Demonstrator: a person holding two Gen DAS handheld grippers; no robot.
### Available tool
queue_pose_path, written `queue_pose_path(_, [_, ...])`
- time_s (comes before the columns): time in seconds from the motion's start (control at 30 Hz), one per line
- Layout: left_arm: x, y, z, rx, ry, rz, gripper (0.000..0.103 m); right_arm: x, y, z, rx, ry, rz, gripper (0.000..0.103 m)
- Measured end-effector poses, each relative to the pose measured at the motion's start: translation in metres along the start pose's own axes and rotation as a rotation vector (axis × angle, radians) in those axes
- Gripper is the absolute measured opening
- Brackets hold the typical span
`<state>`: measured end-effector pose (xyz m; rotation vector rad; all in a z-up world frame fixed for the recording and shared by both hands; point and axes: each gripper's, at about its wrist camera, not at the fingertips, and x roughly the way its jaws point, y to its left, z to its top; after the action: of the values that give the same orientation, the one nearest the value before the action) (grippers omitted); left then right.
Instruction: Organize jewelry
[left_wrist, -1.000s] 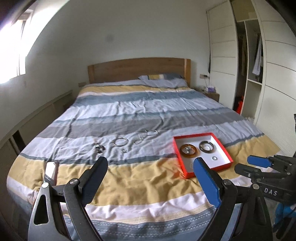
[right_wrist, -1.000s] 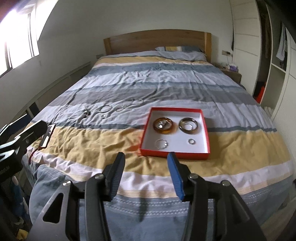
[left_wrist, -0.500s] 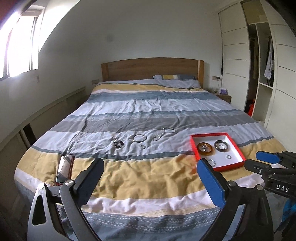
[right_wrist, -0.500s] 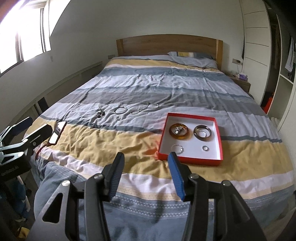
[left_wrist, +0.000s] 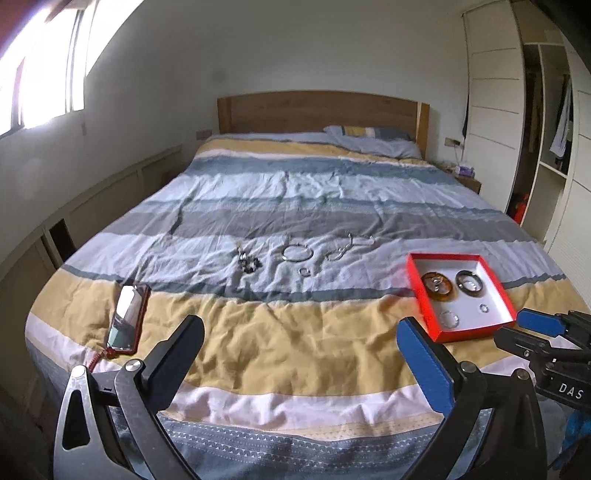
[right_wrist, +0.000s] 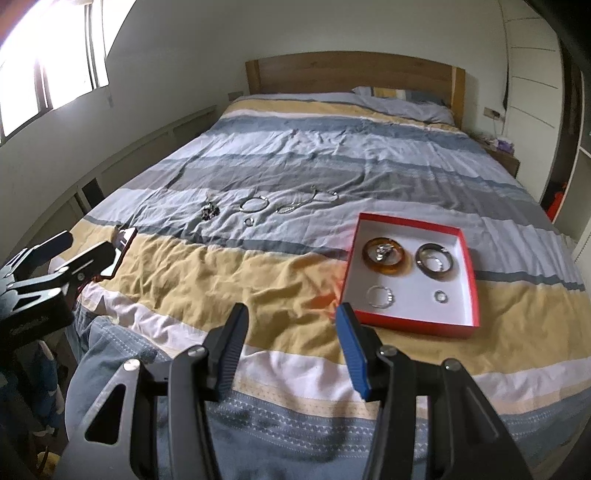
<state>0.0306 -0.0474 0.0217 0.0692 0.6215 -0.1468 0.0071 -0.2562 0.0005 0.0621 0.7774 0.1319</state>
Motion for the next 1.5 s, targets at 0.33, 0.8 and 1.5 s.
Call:
queue_pose_path(0.33, [0.070, 0.028, -0.008, -0.041, 0.097, 0.030, 0.102, 0.064, 0.004, 0.013, -0.008, 0.073, 0.063, 0.047])
queue_pose_path(0.8, [0.179, 0.099, 0.012, -0.144, 0.142, 0.019, 0.100, 0.189, 0.025, 0.060, -0.028, 0.132, 0.167, 0.047])
queue_pose_path(1.5, [0.371, 0.139, 0.044, -0.231, 0.271, 0.025, 0.083, 0.346, 0.055, 0.114, -0.050, 0.163, 0.245, 0.046])
